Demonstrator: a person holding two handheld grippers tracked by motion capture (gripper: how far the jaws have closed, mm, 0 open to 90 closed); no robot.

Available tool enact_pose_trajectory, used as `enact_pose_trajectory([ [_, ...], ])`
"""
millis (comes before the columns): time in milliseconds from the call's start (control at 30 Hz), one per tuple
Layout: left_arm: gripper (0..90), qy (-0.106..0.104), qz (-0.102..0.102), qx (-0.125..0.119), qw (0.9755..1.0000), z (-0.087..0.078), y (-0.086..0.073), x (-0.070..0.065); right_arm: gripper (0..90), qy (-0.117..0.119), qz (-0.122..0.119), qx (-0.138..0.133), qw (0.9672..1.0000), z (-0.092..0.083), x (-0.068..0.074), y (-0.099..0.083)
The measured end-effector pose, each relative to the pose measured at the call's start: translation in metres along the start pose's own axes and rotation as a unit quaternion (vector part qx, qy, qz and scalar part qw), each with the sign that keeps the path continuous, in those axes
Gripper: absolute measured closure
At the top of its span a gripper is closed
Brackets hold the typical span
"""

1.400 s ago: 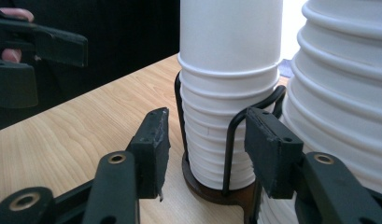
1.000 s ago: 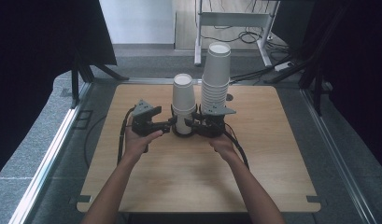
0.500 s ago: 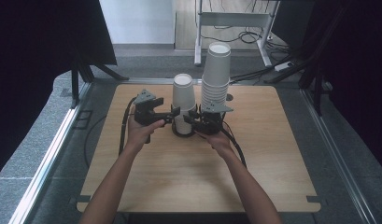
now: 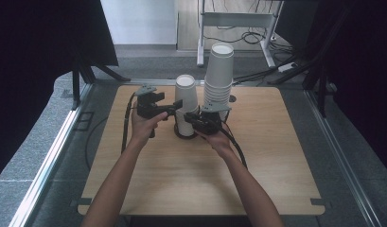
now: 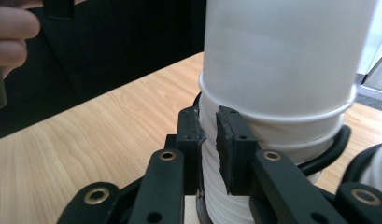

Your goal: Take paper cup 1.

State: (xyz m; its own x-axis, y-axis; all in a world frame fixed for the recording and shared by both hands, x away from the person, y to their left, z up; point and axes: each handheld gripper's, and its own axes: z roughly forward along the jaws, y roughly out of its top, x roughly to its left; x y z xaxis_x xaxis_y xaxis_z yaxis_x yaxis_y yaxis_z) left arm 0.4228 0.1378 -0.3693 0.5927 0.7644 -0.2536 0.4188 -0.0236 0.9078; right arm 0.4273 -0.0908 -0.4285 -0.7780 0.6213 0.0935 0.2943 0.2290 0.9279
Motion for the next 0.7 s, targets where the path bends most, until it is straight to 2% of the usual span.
enact_pose_trajectory([
  [133,9.9,0.003,0.001,0.004,1.0000,0.004,-0.001,-0.001,80.1,-0.007,0.003,0.010,0.9999,0.002,0.000,-0.002],
  [233,9.8,0.005,0.008,0.006,0.9999,0.008,0.001,-0.003,81.1,0.001,0.014,0.006,0.9999,0.003,-0.003,-0.004],
  [333,9.8,0.008,0.014,0.010,0.9998,0.013,0.002,-0.005,81.1,0.003,0.014,0.006,0.9999,0.003,-0.004,-0.005],
  [433,8.8,0.011,0.011,0.013,0.9998,0.017,0.003,-0.006,81.2,0.007,0.016,0.005,0.9998,0.004,-0.004,-0.005],
  [700,7.0,0.010,0.020,0.016,0.9996,0.020,0.004,-0.007,81.2,0.023,0.022,0.011,0.9994,0.006,-0.006,-0.007],
])
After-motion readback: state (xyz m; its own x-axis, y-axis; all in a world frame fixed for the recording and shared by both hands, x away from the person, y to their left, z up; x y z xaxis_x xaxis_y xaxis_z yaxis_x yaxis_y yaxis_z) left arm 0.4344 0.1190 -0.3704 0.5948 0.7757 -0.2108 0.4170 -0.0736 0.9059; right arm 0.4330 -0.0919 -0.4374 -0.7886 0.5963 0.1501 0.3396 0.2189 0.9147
